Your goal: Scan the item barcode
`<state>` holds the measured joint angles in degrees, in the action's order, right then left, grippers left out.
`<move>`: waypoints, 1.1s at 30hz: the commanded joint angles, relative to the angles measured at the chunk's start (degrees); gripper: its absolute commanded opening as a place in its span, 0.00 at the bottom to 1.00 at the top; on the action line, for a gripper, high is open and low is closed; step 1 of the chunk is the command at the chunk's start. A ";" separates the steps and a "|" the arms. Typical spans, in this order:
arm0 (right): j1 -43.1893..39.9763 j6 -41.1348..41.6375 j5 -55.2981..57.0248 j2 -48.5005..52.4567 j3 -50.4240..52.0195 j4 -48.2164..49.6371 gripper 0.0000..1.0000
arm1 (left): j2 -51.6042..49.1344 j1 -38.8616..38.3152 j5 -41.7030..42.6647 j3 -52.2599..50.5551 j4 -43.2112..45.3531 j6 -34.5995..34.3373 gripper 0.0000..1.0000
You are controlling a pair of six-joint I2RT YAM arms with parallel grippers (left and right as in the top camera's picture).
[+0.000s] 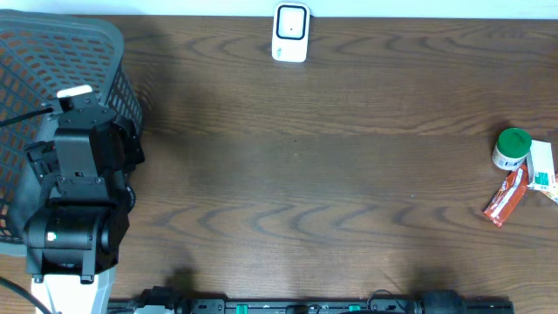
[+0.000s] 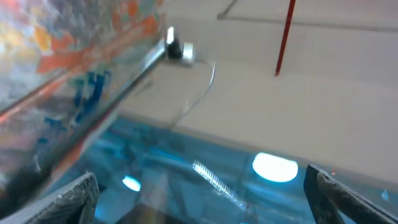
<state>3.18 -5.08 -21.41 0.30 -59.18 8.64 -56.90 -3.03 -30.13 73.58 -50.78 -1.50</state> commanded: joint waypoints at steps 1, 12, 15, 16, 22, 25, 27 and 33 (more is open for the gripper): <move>-0.13 2.40 1.20 0.26 11.45 4.13 0.99 | 0.00 0.33 -0.48 -0.28 0.02 -0.31 0.96; -0.13 7.39 18.62 5.14 41.16 15.26 0.99 | 0.00 0.33 -0.48 -0.28 0.02 -0.31 0.96; -0.13 12.94 23.63 7.39 45.09 17.53 0.99 | -0.02 0.33 -0.48 -0.28 0.02 -0.31 0.96; -0.13 13.70 25.03 8.33 46.29 17.49 0.99 | 0.00 0.33 -0.48 -0.28 0.02 -0.33 0.96; -0.13 14.75 25.86 11.45 51.41 17.59 0.99 | -0.02 0.33 -0.48 -0.28 0.02 -0.33 0.96; -0.13 14.75 25.83 11.52 53.46 17.51 0.99 | 0.00 0.33 -0.48 -0.28 0.02 -0.33 0.96; -0.13 15.04 25.83 11.52 55.01 17.38 0.99 | 0.00 0.33 -0.48 -0.28 0.02 -0.33 0.96; -0.13 15.32 25.97 11.52 58.97 14.25 0.99 | -0.02 0.33 -0.48 -0.28 0.02 -0.31 0.96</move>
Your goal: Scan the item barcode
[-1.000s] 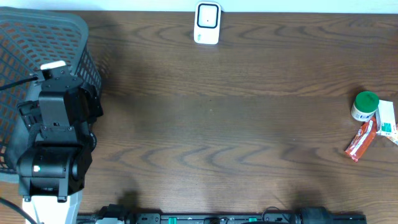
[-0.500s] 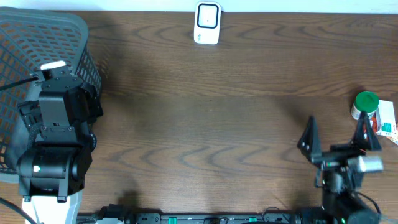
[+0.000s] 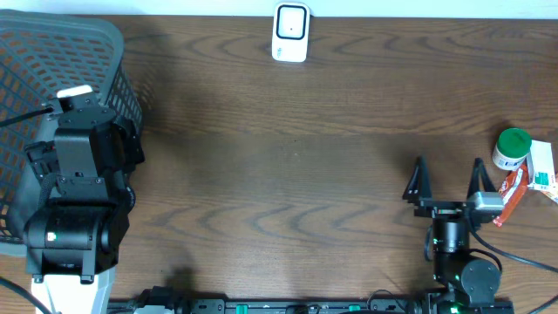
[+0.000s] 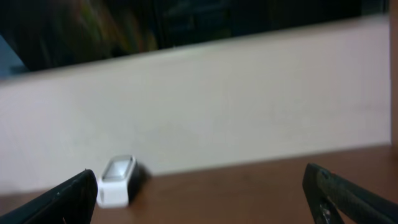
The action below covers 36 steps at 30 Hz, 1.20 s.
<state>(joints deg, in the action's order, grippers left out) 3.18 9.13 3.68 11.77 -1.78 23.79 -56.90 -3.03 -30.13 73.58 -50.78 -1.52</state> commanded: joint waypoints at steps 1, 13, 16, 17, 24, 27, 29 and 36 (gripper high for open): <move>-0.13 1.16 0.90 0.04 1.46 -2.89 0.99 | 0.00 0.33 -0.48 -0.28 0.02 -0.28 0.96; -0.13 1.14 0.28 0.17 1.44 -27.63 0.99 | -0.04 0.33 -0.48 -0.28 0.02 -0.31 0.96; -0.13 1.11 0.28 0.59 1.44 -27.71 0.99 | -0.07 0.33 -0.48 -0.28 0.02 -0.28 0.96; -0.09 1.11 0.33 0.59 1.44 -27.65 0.99 | -0.11 0.33 -0.48 -0.28 0.02 -0.28 0.96; -0.09 1.11 0.33 0.63 1.44 -27.69 0.99 | -0.11 0.33 -0.48 -0.28 0.02 -0.31 0.96; -0.09 1.11 0.31 0.46 1.44 -27.69 0.99 | -0.24 0.33 -0.48 -0.28 0.02 -0.31 0.96; -0.20 1.11 0.33 -0.44 1.44 -27.69 0.99 | -0.31 0.33 -0.48 -0.28 0.02 -0.31 0.96; -0.20 1.09 0.52 -6.01 1.46 -27.74 0.99 | -0.33 0.33 -0.48 -0.28 0.02 -0.31 0.96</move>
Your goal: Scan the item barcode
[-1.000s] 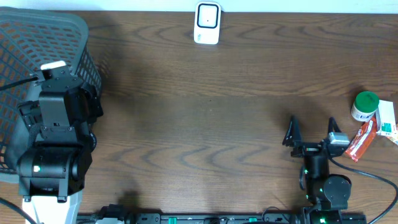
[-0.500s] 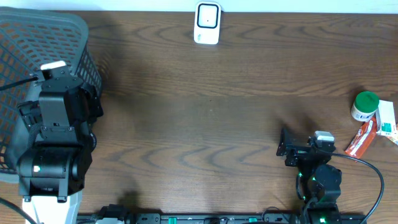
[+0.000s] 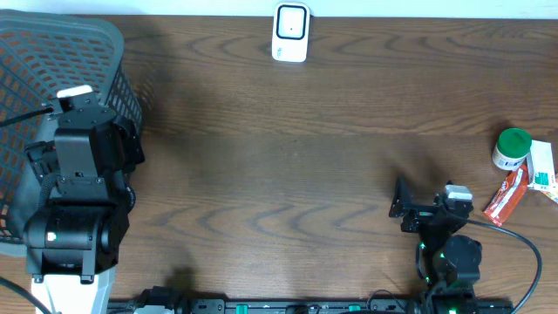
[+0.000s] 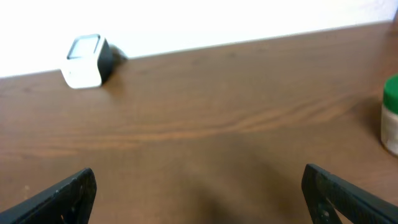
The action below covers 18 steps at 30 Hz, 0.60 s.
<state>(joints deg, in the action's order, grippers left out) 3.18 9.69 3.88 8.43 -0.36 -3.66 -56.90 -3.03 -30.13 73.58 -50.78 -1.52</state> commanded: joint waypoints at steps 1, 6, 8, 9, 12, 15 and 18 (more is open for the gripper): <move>-0.20 0.50 0.33 -3.54 0.04 -0.28 0.99 | -0.33 0.33 -0.48 -0.28 0.02 -0.28 0.96; -0.17 -2.78 0.13 -8.15 0.04 -0.28 0.99 | -0.33 0.33 -0.48 -0.28 0.02 -0.31 0.96; -0.20 -3.56 0.09 -8.11 0.04 -0.44 0.99 | -0.33 0.33 -0.48 -0.28 0.02 -0.31 0.96; -0.20 -3.56 0.07 -8.11 0.04 -0.44 0.99 | -0.33 0.33 -0.48 -0.28 0.02 -0.31 0.96; -0.20 -3.56 0.04 -8.13 0.04 -0.46 0.99 | -0.33 0.33 -0.48 -0.28 0.02 -0.31 0.96; -0.17 -3.54 0.02 -8.13 0.04 -0.44 0.99 | -0.33 0.33 -0.48 -0.28 0.02 -0.31 0.96; -0.20 -3.52 -0.52 -8.11 0.04 -0.39 0.99 | -0.33 0.33 -0.48 -0.28 0.02 -0.28 0.96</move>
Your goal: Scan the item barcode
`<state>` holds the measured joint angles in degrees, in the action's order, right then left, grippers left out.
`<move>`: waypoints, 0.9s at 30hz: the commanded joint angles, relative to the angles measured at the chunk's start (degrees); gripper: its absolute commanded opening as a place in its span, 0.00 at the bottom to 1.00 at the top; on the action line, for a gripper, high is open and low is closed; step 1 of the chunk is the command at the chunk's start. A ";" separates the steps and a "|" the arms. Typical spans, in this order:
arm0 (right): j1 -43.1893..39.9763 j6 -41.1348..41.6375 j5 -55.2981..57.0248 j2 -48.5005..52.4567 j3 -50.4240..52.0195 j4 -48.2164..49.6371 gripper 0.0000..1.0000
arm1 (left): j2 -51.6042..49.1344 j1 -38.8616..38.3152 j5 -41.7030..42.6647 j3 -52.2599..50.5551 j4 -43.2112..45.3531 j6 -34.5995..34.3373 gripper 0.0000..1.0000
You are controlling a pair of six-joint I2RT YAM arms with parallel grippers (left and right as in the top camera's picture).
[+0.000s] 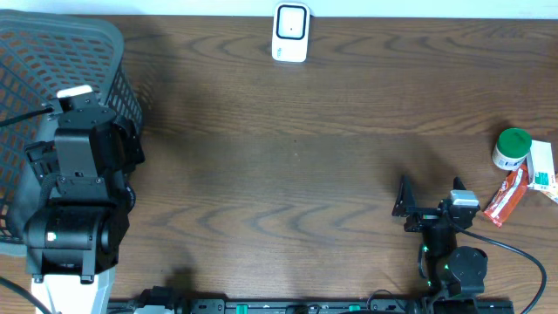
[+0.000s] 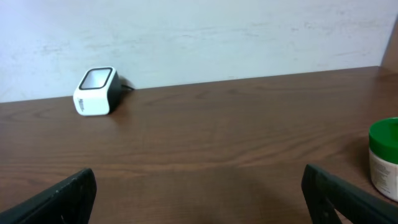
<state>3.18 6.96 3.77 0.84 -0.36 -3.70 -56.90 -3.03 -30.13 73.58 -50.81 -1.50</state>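
The white barcode scanner stands at the far edge of the brown table, at mid-width; the right wrist view shows the scanner against the wall. The items lie at the right edge: a white bottle with a green cap, a red packet and a white-green box. The bottle also shows at the right border of the wrist view. My right gripper hangs open and empty near the front, left of the items; its fingertips frame bare wood. My left arm is folded at the left, its fingers hidden.
A grey mesh basket fills the far left corner, partly under the left arm. A pale wall rises behind the table's far edge. A black rail runs along the front edge.
My right gripper has shifted slightly right and its camera looks more level: the wall now fills the top of its view and more of the green-capped bottle shows. It is still open.
At first the right arm was outside the overhead view, its camera on things off the table. Then it stood open at the front right, facing the wall and scanner. Later it sat lower, left of the items, where it still is. The left arm never moved.
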 commanded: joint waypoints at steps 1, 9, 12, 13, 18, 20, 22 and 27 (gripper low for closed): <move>-0.20 -0.79 -0.42 -0.52 0.04 -0.37 0.99 | -0.33 0.33 -0.48 -0.28 0.04 -0.33 0.96; -0.20 -0.81 -0.42 -0.52 0.04 -0.35 0.99 | -0.33 0.33 -0.48 -0.28 0.04 -0.33 0.96; -0.20 -0.81 -0.42 -0.52 0.04 -0.35 0.99 | -0.33 0.33 -0.48 -0.28 0.04 -0.33 0.96; -0.20 -0.81 -0.42 -0.52 0.04 -0.35 0.99 | -0.33 0.33 -0.48 -0.28 0.04 -0.33 0.96; -0.20 -0.81 -0.42 -0.52 0.04 -0.35 0.99 | -0.33 0.33 -0.48 -0.28 0.04 -0.31 0.96; -0.20 -0.81 -0.42 -0.52 0.04 -0.35 0.99 | -0.33 0.33 -0.48 -0.28 0.04 -0.31 0.96; -0.20 -0.81 -0.42 -0.52 0.04 -0.35 0.99 | -0.33 0.07 -0.48 -0.28 0.04 -0.31 0.96; -0.20 -0.81 -0.42 -0.52 0.04 -0.35 0.99 | 1.18 -0.04 4.09 -0.33 -2.36 -0.35 0.96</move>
<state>3.18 6.94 3.64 0.84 -0.36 -3.73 -56.84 -3.05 -29.71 73.58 -51.83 -1.50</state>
